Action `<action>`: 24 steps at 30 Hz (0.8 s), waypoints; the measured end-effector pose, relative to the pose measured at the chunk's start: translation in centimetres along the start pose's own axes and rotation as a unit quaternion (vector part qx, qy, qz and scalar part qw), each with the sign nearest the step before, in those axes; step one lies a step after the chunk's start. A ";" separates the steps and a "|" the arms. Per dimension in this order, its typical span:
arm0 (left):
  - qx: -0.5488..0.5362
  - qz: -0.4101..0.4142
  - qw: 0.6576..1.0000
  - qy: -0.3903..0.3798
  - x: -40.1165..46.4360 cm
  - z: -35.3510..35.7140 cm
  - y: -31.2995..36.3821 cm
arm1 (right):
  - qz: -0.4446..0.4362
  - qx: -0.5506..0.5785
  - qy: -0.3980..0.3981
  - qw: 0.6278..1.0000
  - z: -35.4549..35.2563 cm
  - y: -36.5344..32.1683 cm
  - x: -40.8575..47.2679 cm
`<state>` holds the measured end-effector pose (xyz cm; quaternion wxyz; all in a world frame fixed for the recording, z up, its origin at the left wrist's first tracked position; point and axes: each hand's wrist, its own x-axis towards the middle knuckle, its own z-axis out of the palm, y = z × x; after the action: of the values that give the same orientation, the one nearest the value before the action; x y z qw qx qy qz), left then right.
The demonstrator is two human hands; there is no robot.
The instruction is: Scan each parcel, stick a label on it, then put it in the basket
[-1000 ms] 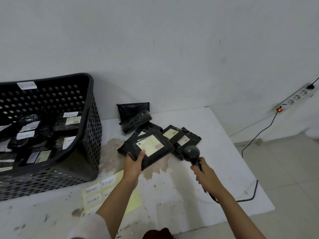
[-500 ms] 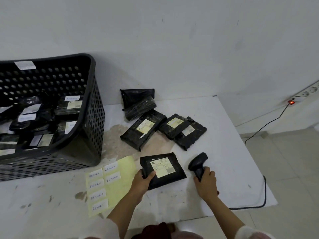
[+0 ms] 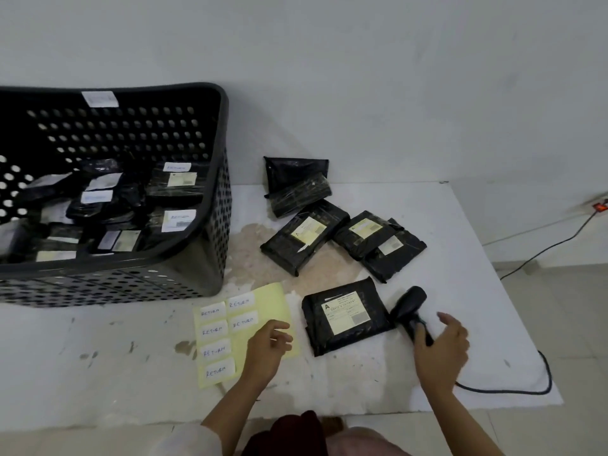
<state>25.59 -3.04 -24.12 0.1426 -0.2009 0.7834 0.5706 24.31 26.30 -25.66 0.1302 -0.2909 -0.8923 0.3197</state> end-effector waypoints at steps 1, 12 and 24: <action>-0.009 0.006 1.000 0.011 0.0 -1.2 -0.4 | -0.002 0.041 0.029 0.999 -0.1 -0.7 -0.4; 0.346 0.067 0.933 -0.067 1.6 -13.3 -6.0 | -0.198 0.106 -0.323 0.919 10.0 -14.5 -13.1; 0.401 0.075 0.889 -0.208 2.8 -16.2 -6.3 | -0.180 -0.084 -0.280 0.939 19.6 -18.4 -18.3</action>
<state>26.20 -20.53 -25.71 0.3277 0.0558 0.9107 0.2451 22.67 -5.89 -29.57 -0.0947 -0.0337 -0.9538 0.2833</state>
